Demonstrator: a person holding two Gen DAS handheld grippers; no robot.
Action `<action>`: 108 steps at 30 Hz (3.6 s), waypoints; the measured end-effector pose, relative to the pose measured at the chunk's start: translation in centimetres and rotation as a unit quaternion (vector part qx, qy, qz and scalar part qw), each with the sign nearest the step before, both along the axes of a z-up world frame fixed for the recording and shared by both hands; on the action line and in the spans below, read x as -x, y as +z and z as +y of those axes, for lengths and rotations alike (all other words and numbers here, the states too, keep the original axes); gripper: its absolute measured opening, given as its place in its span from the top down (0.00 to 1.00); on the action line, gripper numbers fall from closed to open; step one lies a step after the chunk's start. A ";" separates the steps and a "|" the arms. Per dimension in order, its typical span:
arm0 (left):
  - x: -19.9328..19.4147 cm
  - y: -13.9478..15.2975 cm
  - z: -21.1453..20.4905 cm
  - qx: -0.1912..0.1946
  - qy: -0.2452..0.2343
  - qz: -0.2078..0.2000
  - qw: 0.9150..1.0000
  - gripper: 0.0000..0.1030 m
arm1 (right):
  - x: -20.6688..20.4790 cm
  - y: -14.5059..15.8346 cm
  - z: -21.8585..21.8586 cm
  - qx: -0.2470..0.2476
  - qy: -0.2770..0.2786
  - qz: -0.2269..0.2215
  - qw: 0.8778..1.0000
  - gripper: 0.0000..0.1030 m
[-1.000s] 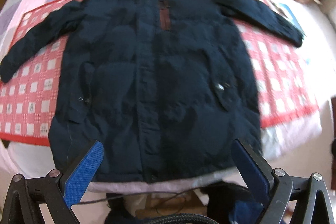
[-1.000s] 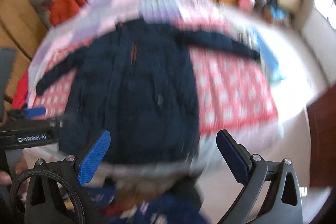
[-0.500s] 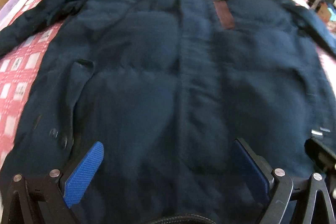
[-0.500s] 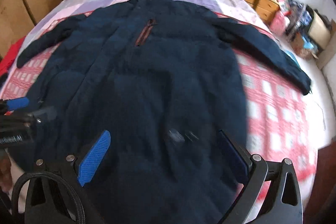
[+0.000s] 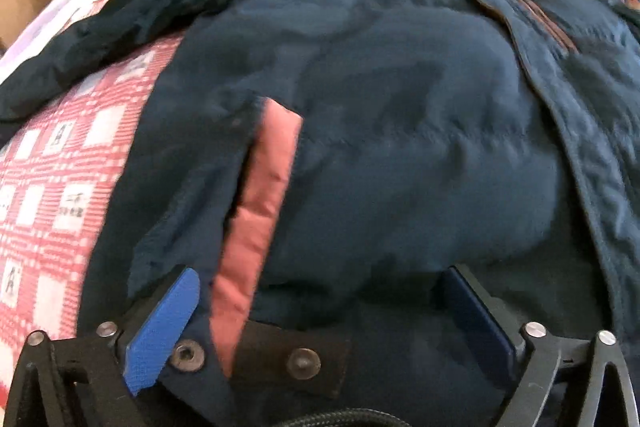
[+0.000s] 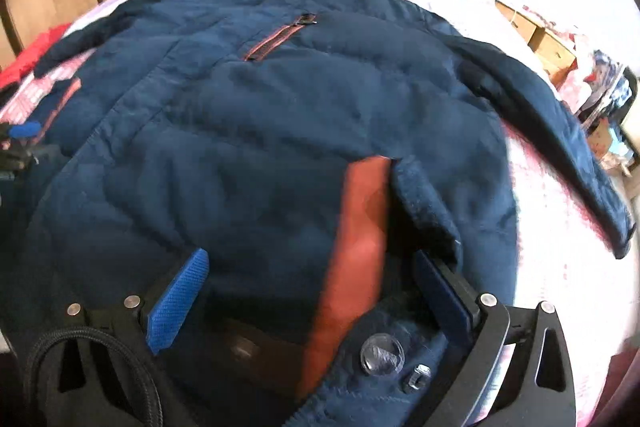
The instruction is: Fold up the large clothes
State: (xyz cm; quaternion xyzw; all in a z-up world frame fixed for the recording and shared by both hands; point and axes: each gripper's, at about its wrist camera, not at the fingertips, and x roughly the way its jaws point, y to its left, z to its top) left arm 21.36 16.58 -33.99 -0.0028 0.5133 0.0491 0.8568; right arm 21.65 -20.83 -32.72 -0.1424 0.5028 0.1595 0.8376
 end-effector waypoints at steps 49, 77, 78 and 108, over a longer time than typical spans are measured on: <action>-38.1 -1.9 7.4 -0.058 0.081 -0.056 0.993 0.00 | -43.3 -6.3 -0.2 0.037 -0.137 -0.033 0.989 0.06; -23.8 -1.7 3.1 -0.084 0.062 0.016 0.994 0.00 | -31.0 -5.6 1.4 0.026 -0.107 0.074 0.991 0.01; -22.2 -1.7 3.2 -0.086 0.073 0.022 0.993 0.00 | -29.4 -5.7 1.1 0.024 -0.112 0.088 0.990 0.01; 11.0 -0.2 -6.0 -0.107 0.068 0.050 0.991 0.00 | 9.1 -3.3 -4.5 0.003 -0.085 0.070 0.994 0.01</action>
